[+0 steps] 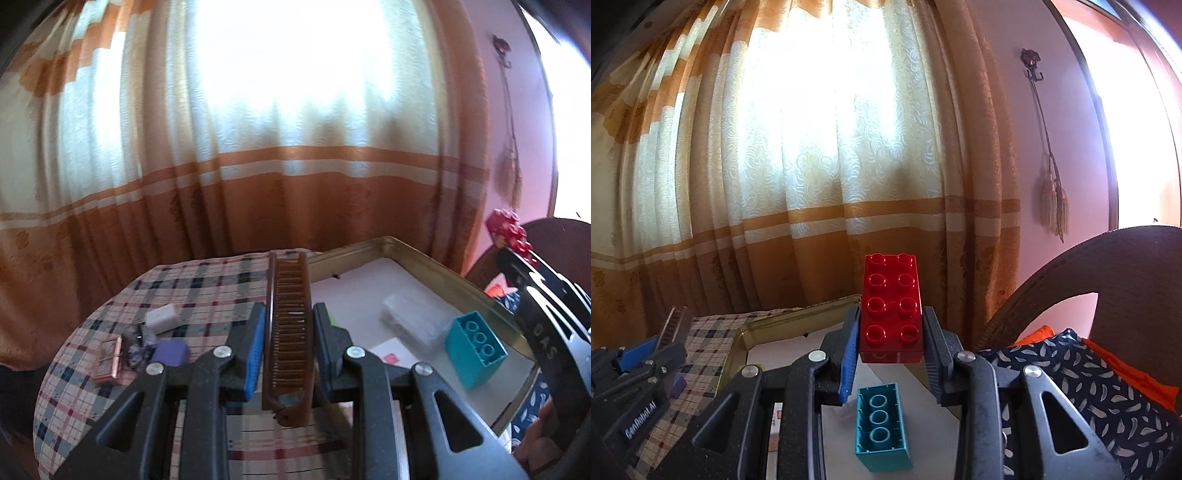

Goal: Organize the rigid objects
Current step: 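Lower the red brick into the tin and open the right gripper while the left releases the comb there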

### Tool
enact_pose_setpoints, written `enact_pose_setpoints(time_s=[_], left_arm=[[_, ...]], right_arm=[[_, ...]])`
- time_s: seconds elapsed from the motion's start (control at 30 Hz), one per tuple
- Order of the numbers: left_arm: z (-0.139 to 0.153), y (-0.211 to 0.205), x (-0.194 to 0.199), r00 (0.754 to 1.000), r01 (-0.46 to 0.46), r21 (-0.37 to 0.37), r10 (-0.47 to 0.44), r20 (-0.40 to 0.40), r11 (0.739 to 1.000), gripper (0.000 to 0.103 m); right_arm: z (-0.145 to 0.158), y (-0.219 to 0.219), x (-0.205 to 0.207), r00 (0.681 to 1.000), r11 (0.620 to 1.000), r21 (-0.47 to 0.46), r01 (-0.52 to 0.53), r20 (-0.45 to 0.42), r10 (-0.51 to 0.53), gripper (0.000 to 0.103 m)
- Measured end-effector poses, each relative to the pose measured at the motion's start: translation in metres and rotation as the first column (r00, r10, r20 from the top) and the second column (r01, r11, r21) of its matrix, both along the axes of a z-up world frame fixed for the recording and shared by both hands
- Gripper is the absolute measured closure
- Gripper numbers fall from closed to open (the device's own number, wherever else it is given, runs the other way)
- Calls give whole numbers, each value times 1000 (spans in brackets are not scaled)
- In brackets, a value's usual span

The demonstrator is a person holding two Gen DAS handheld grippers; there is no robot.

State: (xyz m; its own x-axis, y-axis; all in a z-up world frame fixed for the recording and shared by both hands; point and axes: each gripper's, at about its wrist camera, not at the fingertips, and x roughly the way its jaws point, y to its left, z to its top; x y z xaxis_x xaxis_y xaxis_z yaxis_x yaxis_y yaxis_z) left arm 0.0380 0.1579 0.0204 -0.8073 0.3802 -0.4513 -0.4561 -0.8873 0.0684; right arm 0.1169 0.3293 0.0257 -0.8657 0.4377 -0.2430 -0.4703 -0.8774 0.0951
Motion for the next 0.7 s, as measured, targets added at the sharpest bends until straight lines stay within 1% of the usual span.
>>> enact_pose_setpoints(time_s=[0.23,0.43,0.5,0.7], left_arm=[[-6,28,9,998,56,-35,-55,42,998,79],[-15,47,15,992,107,-65,-102,78,992,79],[-20,53,16,990,114,-90,-106,88,989,79],[-33,57,13,985,115,-113,-98,139,987,79]], right_arm=[[-3,10,-11,998,999,-28,-33,58,35,69],[-7,17,-14,994,998,-48,-33,105,38,68],[-9,17,-17,990,998,-51,-42,131,48,68],[-12,14,-24,982,996,-44,-72,170,78,68]])
